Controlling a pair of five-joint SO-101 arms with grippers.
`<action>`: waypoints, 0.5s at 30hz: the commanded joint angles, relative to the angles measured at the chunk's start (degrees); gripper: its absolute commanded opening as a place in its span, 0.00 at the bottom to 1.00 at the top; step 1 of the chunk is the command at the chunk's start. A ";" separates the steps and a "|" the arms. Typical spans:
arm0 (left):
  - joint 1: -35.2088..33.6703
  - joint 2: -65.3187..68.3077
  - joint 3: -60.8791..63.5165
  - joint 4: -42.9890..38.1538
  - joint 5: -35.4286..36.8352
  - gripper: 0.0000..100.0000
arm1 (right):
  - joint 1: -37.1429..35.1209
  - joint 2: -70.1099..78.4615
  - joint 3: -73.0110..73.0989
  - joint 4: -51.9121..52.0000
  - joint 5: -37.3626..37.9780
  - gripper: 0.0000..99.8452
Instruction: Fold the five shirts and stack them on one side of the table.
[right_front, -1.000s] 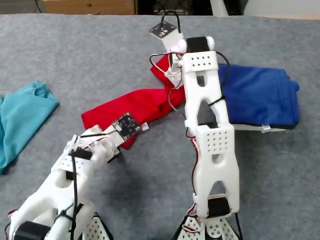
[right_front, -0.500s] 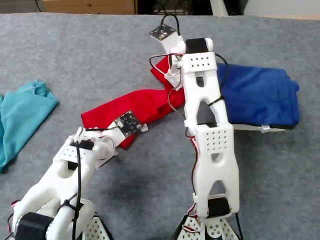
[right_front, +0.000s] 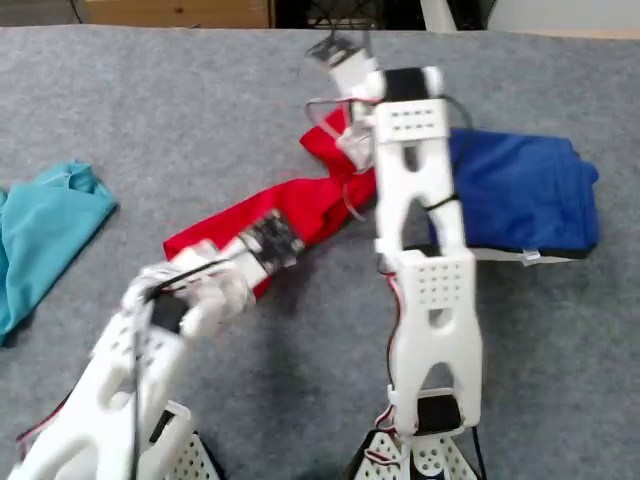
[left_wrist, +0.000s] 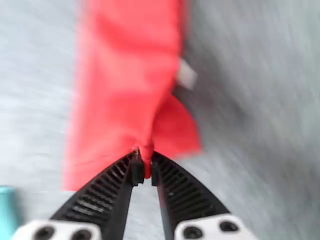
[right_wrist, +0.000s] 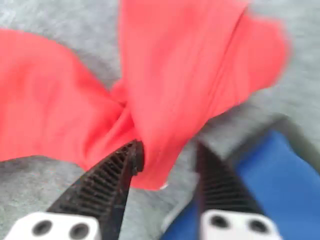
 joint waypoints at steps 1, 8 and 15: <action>-4.09 -12.75 -8.04 3.25 3.87 0.03 | 2.64 -11.47 2.15 0.53 -2.46 0.42; -19.38 -21.27 -12.97 8.62 7.74 0.03 | 2.20 -25.19 8.13 0.53 -5.36 0.49; -36.26 -21.45 -6.29 10.64 9.23 0.03 | -5.01 -32.75 23.34 0.53 -4.92 0.35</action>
